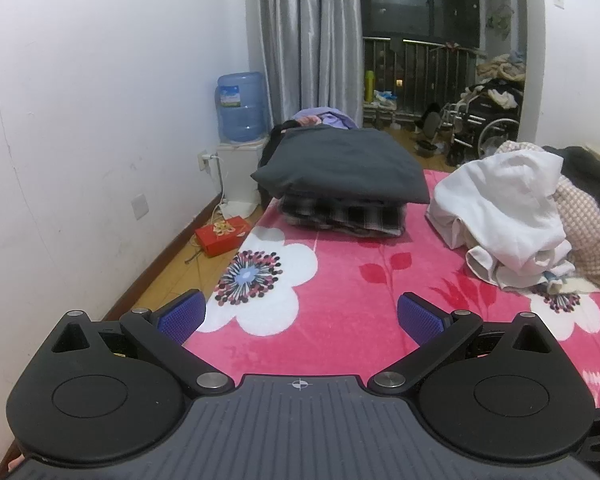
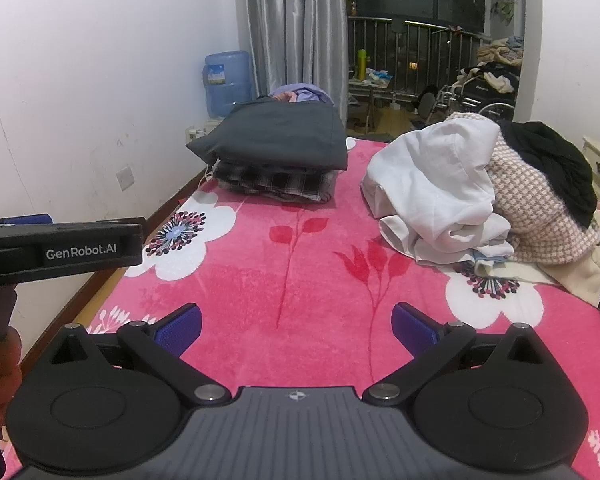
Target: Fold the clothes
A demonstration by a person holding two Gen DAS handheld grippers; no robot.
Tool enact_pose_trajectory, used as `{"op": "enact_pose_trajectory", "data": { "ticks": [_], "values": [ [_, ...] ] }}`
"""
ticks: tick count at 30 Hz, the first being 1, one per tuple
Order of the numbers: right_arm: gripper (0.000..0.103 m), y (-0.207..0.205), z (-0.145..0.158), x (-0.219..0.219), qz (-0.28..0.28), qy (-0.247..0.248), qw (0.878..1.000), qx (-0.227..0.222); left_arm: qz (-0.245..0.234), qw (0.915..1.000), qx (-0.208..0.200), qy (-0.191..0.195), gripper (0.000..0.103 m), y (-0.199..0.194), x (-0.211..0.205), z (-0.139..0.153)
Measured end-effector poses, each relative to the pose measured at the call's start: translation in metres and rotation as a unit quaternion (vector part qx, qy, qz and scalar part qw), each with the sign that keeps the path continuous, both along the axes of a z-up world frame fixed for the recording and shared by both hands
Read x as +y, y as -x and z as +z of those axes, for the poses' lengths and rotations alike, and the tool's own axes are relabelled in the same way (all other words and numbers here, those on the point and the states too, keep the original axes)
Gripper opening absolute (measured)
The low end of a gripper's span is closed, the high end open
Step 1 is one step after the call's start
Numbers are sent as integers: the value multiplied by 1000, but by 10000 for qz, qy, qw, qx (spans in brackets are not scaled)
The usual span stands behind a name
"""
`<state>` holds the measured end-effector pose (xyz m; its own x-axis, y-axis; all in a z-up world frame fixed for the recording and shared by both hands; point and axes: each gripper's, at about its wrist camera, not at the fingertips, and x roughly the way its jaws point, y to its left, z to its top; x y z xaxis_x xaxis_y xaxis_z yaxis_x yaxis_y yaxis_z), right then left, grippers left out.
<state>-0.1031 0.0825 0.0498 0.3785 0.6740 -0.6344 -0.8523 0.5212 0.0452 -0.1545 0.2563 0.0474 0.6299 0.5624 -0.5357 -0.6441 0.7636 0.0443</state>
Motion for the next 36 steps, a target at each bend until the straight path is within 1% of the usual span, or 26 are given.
{"op": "enact_pose_trajectory", "data": {
  "ticks": [15,36],
  "values": [
    [103,-2,0,-1,-34,8,10000,52,15,10000,-11,65,103,2,1,0],
    [103,-1,-1,0,-1,59,10000,25,-18,10000,-2,48,103,1,1,1]
  ]
}}
